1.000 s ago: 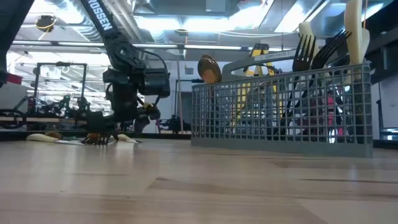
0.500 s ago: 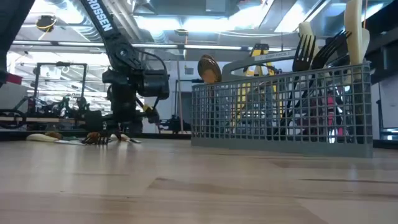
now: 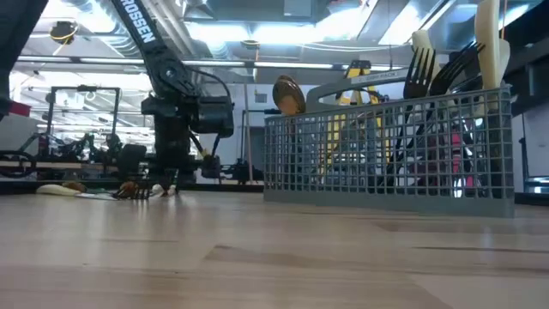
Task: Sort silverware
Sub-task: Put the silver knife into the cutlery rack
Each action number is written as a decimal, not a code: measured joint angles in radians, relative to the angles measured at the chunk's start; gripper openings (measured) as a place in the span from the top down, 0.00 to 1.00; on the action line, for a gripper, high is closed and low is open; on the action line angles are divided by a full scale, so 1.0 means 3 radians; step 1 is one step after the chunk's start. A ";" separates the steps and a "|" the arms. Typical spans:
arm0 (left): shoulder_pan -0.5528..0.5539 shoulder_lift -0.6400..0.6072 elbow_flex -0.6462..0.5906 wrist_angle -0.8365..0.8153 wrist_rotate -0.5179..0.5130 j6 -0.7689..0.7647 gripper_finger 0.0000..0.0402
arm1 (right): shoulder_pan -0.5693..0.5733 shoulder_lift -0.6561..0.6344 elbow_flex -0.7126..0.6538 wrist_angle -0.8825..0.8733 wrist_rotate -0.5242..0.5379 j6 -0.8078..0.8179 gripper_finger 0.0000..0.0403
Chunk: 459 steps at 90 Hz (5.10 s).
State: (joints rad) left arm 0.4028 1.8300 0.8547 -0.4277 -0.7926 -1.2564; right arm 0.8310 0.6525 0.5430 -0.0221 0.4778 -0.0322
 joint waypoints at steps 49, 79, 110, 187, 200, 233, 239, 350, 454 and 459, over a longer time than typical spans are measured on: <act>-0.0083 0.0003 -0.0006 -0.0021 -0.0092 0.0027 0.83 | 0.0000 0.0000 0.0000 0.0019 -0.0001 0.0000 0.73; -0.0127 -0.0013 -0.0045 -0.0008 -0.0260 -0.0148 0.97 | 0.0000 -0.0001 0.0000 0.0023 -0.0035 0.0004 0.73; -0.0328 -0.0267 -0.0058 -0.0122 -0.0333 -0.0056 0.98 | 0.0000 -0.0001 0.0000 0.0077 -0.0088 0.0010 0.73; -0.0186 -0.0265 -0.0310 0.0512 -0.0426 0.0009 0.60 | 0.0000 -0.0001 0.0000 0.0082 -0.0088 -0.0061 0.73; -0.0166 -0.0263 -0.0429 0.0856 -0.0454 0.0168 0.47 | 0.0000 0.0000 0.0000 0.0080 -0.0088 -0.0061 0.73; -0.0053 -0.0181 -0.0434 0.0930 -0.0406 0.0302 0.42 | 0.0000 -0.0001 0.0000 0.0087 -0.0061 -0.0174 0.73; -0.0049 -0.0078 -0.0435 0.1089 -0.0323 0.0351 0.42 | 0.0000 -0.0001 0.0000 0.0090 -0.0060 -0.0184 0.73; -0.0472 -0.0335 -0.0445 0.1054 -0.0311 0.0359 0.86 | -0.0001 0.0000 -0.0001 0.0134 -0.0045 -0.0092 0.73; -0.1771 -0.0277 0.0804 0.5270 0.1837 0.4479 0.86 | -0.0689 0.0061 -0.0003 0.1724 0.0391 -0.0094 0.73; -0.1792 -0.0184 0.0912 0.5270 0.1922 0.4478 0.86 | -0.0849 0.0066 -0.0003 0.1711 0.0076 -0.0071 0.73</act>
State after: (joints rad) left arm -0.1347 1.7749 1.1282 1.1532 -0.2160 0.0869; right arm 0.5763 0.6724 0.5423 0.4912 0.5007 -0.0537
